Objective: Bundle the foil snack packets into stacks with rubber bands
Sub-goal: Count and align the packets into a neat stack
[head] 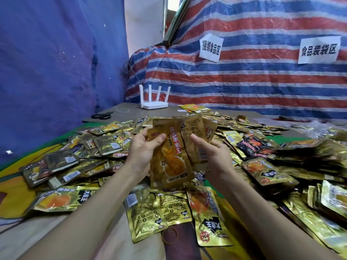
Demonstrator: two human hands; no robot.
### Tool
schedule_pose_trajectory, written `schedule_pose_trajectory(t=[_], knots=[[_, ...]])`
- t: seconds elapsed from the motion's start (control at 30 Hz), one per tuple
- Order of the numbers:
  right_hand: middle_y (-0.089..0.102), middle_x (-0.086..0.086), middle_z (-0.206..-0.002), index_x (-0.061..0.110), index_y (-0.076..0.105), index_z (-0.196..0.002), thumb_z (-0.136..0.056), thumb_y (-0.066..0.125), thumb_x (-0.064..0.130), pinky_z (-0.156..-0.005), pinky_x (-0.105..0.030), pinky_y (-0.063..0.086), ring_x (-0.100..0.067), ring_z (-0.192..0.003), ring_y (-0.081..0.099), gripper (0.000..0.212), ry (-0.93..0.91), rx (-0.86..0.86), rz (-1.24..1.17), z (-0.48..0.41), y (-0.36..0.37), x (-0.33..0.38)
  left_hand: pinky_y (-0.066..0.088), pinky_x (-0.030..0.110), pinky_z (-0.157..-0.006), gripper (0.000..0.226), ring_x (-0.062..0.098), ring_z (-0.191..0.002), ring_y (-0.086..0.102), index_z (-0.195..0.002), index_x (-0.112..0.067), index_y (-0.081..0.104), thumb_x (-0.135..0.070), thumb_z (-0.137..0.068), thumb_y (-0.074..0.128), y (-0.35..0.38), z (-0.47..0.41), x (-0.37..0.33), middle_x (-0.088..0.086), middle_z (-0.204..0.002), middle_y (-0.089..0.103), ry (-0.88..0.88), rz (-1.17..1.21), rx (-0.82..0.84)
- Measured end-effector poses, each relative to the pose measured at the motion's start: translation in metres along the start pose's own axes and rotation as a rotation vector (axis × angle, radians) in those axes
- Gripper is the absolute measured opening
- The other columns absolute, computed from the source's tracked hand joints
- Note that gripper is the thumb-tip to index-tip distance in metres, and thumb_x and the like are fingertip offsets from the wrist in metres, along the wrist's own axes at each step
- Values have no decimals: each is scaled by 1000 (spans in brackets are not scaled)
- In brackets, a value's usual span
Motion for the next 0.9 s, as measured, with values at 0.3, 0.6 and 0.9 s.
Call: schedule_pose_trajectory(t=[0.3,0.6,0.9], knots=[[72,-5,-86,6,66,-103,-103,55,23,-66,-47,61,-20,-79,70,20,-206,31,288,5,10,0,60,38,-85,17,19,-100,70,-108,-24,57,-11,-98,62,9,8,-14,4,-108,71,309,-356,-23],[74,-5,-105,11,65,-118,-101,49,41,-83,-30,59,-17,-97,72,38,-311,106,318,14,33,-16,58,25,-74,43,17,-90,74,-108,-17,64,-10,-72,86,9,22,21,2,-96,77,133,-281,73],[77,2,-96,19,71,-106,-94,51,52,-75,-32,60,-15,-91,74,40,-331,95,221,13,26,-5,58,22,-70,34,17,-85,76,-98,-21,76,-18,-67,89,18,23,12,1,-93,78,189,-345,198]])
Point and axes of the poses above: each hand's wrist, its own z-axis away from the middle knuckle, its own y-axis out of the palm, x = y × z, the point moved 7 cm from there along -z, towards the middle knuckle
